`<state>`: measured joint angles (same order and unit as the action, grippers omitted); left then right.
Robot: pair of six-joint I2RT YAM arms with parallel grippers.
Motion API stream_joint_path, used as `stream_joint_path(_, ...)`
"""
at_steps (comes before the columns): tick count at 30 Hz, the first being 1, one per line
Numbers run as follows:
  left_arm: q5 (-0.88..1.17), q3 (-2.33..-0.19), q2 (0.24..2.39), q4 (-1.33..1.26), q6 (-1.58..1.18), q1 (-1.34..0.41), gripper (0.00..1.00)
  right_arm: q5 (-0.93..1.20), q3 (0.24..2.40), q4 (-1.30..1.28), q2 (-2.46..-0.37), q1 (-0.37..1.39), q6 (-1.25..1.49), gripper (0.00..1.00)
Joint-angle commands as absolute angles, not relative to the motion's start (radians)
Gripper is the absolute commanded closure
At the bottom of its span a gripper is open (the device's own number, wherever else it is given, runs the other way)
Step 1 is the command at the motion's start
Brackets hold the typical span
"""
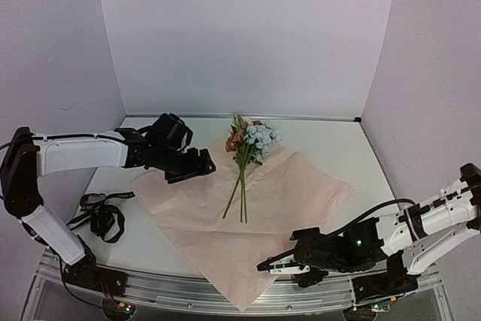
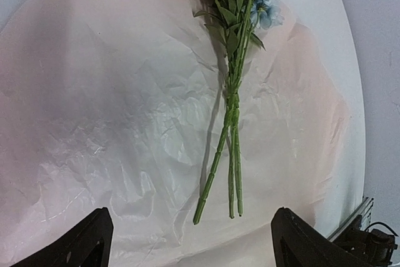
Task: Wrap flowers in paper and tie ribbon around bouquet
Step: Adjust the fake flower with the flattened wrapping paper.
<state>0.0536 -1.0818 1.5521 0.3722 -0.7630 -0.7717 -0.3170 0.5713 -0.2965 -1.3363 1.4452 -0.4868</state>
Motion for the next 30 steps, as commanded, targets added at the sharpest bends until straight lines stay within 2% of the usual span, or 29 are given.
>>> stream_joint_path(1, 0.065, -1.062, 1.499, 0.313, -0.788, -0.761, 0.1, -0.466, 0.595, -0.084, -1.436, 1.495, -0.584, 0.02)
stream_joint_path(8, 0.129, -1.125, 1.612, 0.288, -0.752, -0.748, 0.17, -0.461, 0.603, -0.051, -1.481, 1.513, -0.549, 0.02)
stream_joint_path(12, 0.19, -1.197, 1.752, 0.265, -0.746, -0.768, 0.3, -0.462, 0.598, -0.053, -1.461, 1.513, -0.527, 0.03)
stream_joint_path(15, 0.191, -1.27, 1.852, 0.266, -0.741, -0.797, 0.32, -0.456, 0.599, -0.072, -1.444, 1.513, -0.5, 0.04)
stream_joint_path(23, -0.072, -1.536, 2.05, 0.419, -0.695, -0.868, 0.28, -0.446, 0.6, -0.117, -1.426, 1.513, -0.435, 0.11)
stream_joint_path(30, -0.172, -1.784, 2.231, 0.568, -0.659, -0.881, 0.35, -0.44, 0.607, -0.141, -1.418, 1.513, -0.422, 0.13)
